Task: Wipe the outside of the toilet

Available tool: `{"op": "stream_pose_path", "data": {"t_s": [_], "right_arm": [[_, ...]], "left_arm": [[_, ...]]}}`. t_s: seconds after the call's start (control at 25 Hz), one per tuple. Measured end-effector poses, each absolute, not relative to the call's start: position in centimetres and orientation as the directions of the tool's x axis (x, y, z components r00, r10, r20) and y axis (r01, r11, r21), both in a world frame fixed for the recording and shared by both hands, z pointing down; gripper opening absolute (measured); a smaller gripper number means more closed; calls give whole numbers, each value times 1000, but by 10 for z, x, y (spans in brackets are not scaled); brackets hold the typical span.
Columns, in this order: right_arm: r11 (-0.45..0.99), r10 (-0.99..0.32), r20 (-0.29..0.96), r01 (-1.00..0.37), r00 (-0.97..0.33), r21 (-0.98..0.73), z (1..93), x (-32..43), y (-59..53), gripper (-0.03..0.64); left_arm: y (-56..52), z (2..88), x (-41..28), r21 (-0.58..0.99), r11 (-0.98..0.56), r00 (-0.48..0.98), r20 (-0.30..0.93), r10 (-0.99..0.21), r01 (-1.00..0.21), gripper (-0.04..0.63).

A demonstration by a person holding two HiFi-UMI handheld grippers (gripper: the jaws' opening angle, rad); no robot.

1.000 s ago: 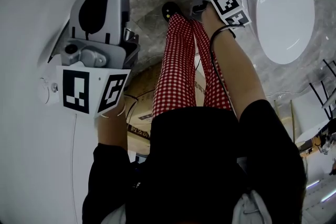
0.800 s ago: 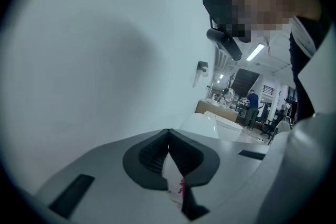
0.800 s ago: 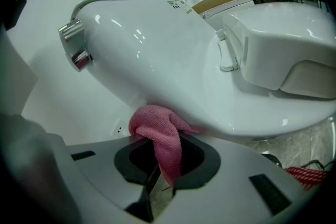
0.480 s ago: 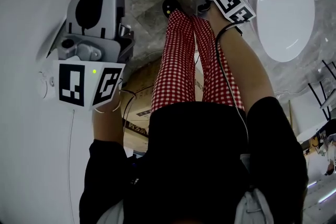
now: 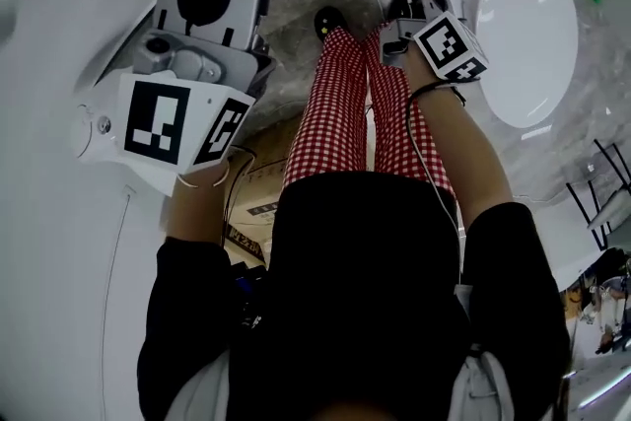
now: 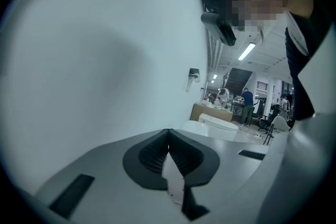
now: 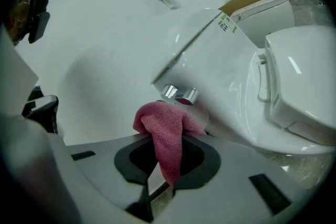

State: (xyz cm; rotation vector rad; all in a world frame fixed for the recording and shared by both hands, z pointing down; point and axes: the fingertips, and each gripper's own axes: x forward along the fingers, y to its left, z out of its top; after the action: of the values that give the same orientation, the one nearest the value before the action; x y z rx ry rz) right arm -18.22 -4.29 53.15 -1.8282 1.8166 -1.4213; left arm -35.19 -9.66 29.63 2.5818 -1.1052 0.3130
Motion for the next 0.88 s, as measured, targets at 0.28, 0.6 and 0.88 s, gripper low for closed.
{"op": "stream_pose_path", "data": {"t_s": [0.28,0.6,0.88], "right_arm": [[-42,-905,289,-608,-314,-793,428,-210,-64,72],[254,-903,66,-649,-425,-717,294,-229,-87,72],[531,-771,-65,-584,-633,-613,221,-275,-63,72]], "left_arm": [[-88,252,-349,178,-698,714,295,-635,-694,6],[-64,212,-352,125,-758,749,320,-581,-641,6],[-36,176,-386,111,-782,760,351,-547,-613,6]]}}
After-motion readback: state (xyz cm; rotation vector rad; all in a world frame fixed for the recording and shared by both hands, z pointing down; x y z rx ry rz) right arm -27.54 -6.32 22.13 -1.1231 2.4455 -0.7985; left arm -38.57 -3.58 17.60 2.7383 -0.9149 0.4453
